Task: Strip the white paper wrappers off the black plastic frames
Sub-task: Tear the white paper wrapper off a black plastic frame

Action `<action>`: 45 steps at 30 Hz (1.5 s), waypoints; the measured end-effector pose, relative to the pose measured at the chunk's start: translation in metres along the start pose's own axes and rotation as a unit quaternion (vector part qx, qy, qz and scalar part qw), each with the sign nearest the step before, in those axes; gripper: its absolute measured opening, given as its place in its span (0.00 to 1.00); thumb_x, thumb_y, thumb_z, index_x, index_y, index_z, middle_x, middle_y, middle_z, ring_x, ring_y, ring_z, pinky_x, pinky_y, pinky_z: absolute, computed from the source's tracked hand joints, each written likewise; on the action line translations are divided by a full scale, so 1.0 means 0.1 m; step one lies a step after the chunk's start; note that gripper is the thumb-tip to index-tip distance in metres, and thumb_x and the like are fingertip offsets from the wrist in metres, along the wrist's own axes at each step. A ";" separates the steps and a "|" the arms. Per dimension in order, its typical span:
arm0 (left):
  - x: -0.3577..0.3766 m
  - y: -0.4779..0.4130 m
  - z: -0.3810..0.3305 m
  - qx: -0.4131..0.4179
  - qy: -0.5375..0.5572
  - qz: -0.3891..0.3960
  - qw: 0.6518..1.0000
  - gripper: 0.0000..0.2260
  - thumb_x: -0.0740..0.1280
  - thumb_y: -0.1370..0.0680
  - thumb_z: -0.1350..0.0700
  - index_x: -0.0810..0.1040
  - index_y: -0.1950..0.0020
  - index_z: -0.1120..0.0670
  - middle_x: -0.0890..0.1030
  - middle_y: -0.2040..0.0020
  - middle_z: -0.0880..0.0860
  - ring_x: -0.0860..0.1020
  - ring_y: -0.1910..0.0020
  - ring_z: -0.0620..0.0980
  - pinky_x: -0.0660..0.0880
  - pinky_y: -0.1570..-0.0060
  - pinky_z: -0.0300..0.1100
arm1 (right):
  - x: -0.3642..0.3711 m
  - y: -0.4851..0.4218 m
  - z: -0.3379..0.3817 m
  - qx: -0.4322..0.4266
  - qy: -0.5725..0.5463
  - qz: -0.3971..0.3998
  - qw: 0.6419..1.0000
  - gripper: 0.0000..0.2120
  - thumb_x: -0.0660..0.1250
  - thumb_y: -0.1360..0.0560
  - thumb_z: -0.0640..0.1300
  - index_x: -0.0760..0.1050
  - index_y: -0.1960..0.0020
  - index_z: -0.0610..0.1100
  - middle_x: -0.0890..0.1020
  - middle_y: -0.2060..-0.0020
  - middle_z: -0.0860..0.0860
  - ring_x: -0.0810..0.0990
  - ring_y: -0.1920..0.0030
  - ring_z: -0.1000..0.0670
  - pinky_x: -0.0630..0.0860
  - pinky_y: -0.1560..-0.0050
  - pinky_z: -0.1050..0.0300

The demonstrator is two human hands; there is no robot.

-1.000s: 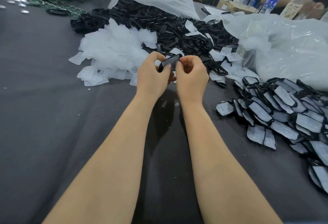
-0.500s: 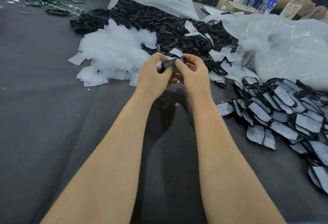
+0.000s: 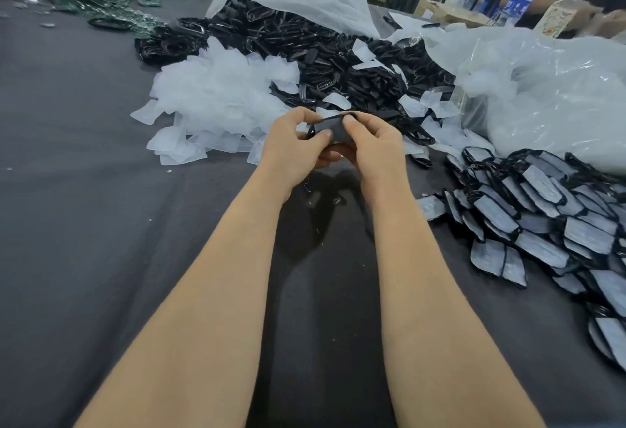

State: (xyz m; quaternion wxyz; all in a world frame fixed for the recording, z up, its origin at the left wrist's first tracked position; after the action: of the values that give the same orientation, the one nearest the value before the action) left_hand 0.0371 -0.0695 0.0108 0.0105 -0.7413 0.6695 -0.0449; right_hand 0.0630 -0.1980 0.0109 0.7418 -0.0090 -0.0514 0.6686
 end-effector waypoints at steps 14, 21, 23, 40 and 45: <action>-0.04 -0.04 0.08 -0.016 -0.004 -0.022 1.000 0.09 0.64 0.21 0.63 0.73 0.42 0.55 0.81 0.62 0.53 0.79 0.71 0.40 0.79 0.63 0.33 | 0.00 -0.04 -0.06 -0.002 0.062 0.004 0.998 0.04 0.66 0.24 0.37 0.75 0.56 0.44 0.81 0.60 0.44 0.80 0.61 0.47 0.79 0.53 0.51; -0.07 -0.04 0.08 -0.015 -0.012 -0.040 0.999 0.09 0.64 0.21 0.63 0.73 0.41 0.55 0.81 0.62 0.53 0.79 0.71 0.40 0.79 0.64 0.33 | 0.07 -0.01 -0.11 0.035 0.016 0.044 0.998 0.07 0.61 0.20 0.36 0.78 0.52 0.38 0.82 0.56 0.40 0.81 0.61 0.47 0.80 0.52 0.54; -0.08 -0.05 0.08 -0.012 -0.016 -0.044 0.999 0.09 0.64 0.21 0.63 0.73 0.42 0.56 0.81 0.61 0.53 0.79 0.71 0.41 0.79 0.64 0.33 | 0.09 0.01 -0.07 0.014 0.056 0.043 0.997 0.08 0.61 0.21 0.35 0.78 0.53 0.38 0.82 0.58 0.41 0.81 0.61 0.47 0.80 0.50 0.51; 0.00 -0.05 0.08 -0.002 -0.034 -0.015 0.999 0.08 0.64 0.21 0.63 0.72 0.42 0.57 0.81 0.63 0.54 0.80 0.71 0.42 0.80 0.63 0.36 | 0.02 0.03 -0.05 0.008 0.133 -0.048 0.990 0.09 0.62 0.21 0.41 0.77 0.54 0.38 0.83 0.55 0.37 0.81 0.51 0.35 0.76 0.45 0.37; -0.04 -0.06 0.09 -0.006 -0.029 -0.033 0.999 0.08 0.64 0.21 0.62 0.71 0.43 0.55 0.81 0.64 0.53 0.81 0.69 0.43 0.80 0.61 0.38 | 0.05 0.07 -0.01 0.006 0.125 -0.043 0.991 0.15 0.58 0.19 0.42 0.77 0.54 0.33 0.83 0.58 0.37 0.82 0.54 0.36 0.79 0.47 0.40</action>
State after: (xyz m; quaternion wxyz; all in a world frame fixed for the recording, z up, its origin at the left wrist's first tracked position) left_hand 0.0434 -0.0650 0.0017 0.0242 -0.7639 0.6446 -0.0195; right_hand 0.0572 -0.1923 0.0093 0.7703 -0.0855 0.0453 0.6304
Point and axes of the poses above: each hand's wrist, its own y-axis away from the middle knuckle, its own x-axis out of the palm, z = x × y, the point moved 8 cm from there along -y, towards the middle knuckle
